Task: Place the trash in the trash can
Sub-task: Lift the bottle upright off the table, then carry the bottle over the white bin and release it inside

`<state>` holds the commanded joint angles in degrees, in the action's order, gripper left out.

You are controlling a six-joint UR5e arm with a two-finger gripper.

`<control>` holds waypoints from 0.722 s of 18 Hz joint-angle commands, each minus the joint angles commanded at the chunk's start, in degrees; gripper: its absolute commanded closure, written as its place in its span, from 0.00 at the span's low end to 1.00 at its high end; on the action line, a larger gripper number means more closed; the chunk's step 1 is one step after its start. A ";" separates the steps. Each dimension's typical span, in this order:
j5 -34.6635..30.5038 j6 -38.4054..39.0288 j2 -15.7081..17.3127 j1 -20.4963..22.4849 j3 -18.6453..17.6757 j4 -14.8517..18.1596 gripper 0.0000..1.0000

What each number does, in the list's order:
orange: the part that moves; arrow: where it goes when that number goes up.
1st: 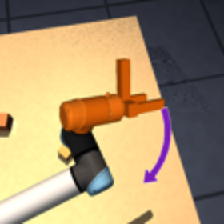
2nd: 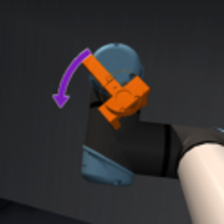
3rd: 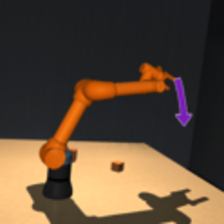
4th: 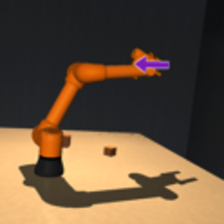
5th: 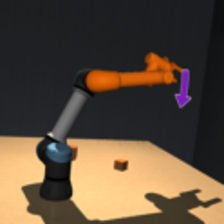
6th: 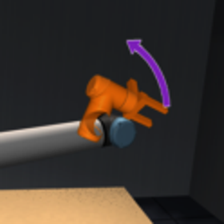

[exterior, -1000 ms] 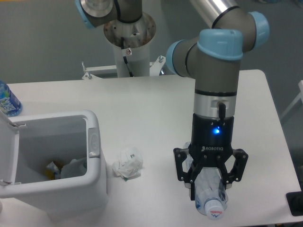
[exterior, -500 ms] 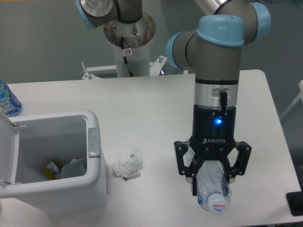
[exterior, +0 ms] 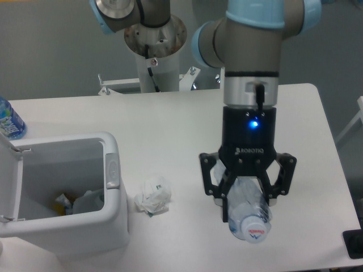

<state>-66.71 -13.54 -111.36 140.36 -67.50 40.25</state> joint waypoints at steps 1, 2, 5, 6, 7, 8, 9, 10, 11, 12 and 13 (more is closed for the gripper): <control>0.09 0.70 0.61 -0.35 0.09 0.00 0.37; 0.00 1.32 1.06 -1.05 0.17 0.00 0.37; 0.00 1.85 2.81 -3.34 0.17 0.00 0.37; 0.00 1.94 3.08 -4.47 0.18 0.00 0.37; 0.00 2.03 3.52 -5.88 -0.35 0.00 0.37; 0.00 2.29 4.13 -7.11 -0.70 0.00 0.37; 0.00 2.55 4.22 -8.60 -1.14 0.00 0.37; 0.00 2.99 4.22 -10.79 -1.40 0.09 0.37; -0.17 3.34 4.22 -12.90 -1.84 0.09 0.37; -0.35 3.52 4.14 -13.97 -2.19 0.09 0.37; -0.26 3.52 4.05 -14.93 -2.89 0.09 0.37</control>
<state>-66.97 -10.02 -107.31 125.43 -70.39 40.34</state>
